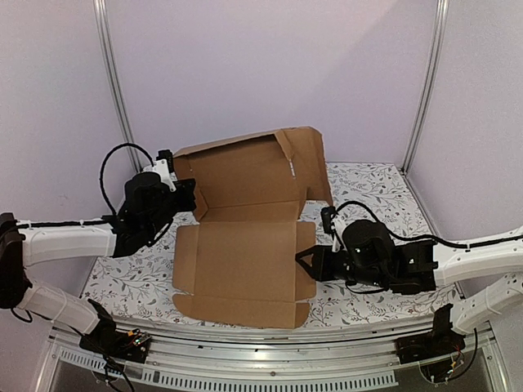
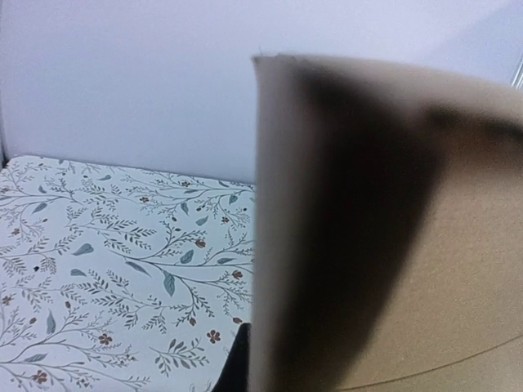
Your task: Fold the paper box
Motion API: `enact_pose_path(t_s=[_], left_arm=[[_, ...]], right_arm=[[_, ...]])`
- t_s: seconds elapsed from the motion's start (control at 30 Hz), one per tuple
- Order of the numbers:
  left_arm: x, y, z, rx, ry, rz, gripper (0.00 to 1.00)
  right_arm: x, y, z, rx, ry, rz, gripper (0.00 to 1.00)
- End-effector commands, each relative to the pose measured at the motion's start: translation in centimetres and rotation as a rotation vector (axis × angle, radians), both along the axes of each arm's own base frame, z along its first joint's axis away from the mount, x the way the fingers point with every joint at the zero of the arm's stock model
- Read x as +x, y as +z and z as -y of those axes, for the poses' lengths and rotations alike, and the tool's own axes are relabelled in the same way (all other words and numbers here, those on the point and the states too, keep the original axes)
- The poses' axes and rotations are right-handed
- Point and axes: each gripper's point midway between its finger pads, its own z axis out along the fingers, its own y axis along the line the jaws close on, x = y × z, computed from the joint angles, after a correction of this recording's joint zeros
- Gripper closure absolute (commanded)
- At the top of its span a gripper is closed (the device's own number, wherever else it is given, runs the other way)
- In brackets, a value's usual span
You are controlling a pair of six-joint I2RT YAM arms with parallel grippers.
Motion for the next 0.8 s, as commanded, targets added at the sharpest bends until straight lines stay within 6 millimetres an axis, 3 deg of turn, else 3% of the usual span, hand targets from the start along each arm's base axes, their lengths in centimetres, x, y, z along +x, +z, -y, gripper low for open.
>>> enact_pose_path(t_s=[0.0, 0.33, 0.53, 0.77], left_arm=[[-0.6, 0.4, 0.0, -0.072, -0.012, -0.025, 1.0], [-1.1, 0.0, 1.4, -0.227, -0.113, -0.107, 1.0], [-1.8, 1.0, 3.2, -0.377, -0.246, -0.118, 1.0], [-3.6, 3.2, 6.6, -0.558, -0.528, -0.092, 1.0]], right_arm=[[-0.3, 1.2, 0.7, 0.109, -0.01, 0.037, 0.79], [-1.8, 4.4, 2.5, 0.345, 0.05, 0.171, 1.0], [-4.1, 7.7, 2.0, 0.481, 0.202, 0.276, 1.0], [-7.8, 11.1, 0.4, 0.606, 0.447, 0.399, 1.0]])
